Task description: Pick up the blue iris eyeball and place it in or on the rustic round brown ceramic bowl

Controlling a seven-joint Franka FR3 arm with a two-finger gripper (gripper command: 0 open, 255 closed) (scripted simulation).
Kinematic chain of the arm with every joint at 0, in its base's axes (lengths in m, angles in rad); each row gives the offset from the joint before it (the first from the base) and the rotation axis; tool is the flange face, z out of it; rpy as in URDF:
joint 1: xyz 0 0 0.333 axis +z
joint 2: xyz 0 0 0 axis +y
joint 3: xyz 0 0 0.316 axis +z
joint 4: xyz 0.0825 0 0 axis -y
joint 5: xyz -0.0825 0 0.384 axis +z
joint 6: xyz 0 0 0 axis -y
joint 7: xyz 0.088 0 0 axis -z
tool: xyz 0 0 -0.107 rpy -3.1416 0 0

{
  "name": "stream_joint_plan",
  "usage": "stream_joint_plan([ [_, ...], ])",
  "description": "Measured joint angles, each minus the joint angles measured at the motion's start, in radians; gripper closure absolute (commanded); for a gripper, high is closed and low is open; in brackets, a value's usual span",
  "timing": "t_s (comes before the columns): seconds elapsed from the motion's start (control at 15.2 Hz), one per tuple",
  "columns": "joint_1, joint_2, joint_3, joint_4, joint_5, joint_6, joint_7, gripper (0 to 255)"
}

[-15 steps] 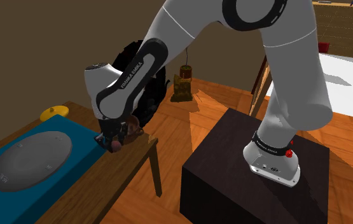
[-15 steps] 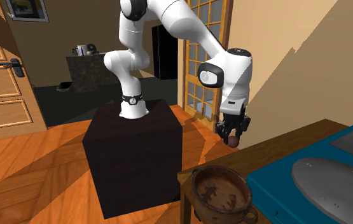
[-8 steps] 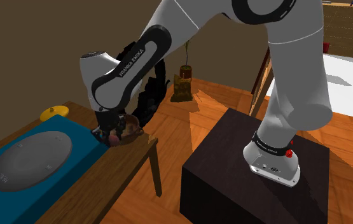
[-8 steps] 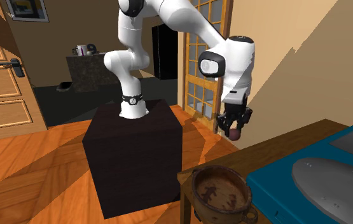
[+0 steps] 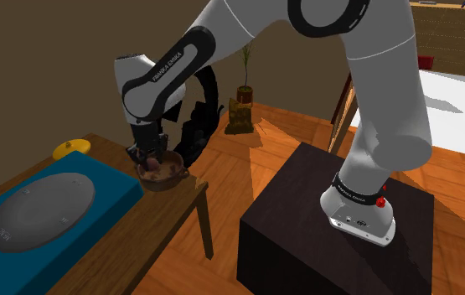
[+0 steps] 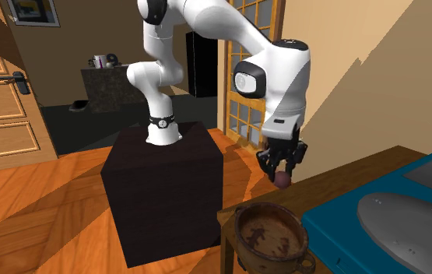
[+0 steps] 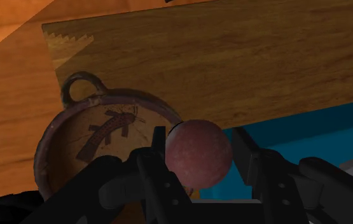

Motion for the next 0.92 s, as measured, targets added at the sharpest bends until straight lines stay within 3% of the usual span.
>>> stream_joint_plan([
  [0.46, -0.077, 0.093, -0.031, 0.173, -0.005, -0.096, -0.106, 255],
  [0.92, -0.079, 0.153, -0.037, 0.176, -0.01, -0.041, -0.119, 255],
])
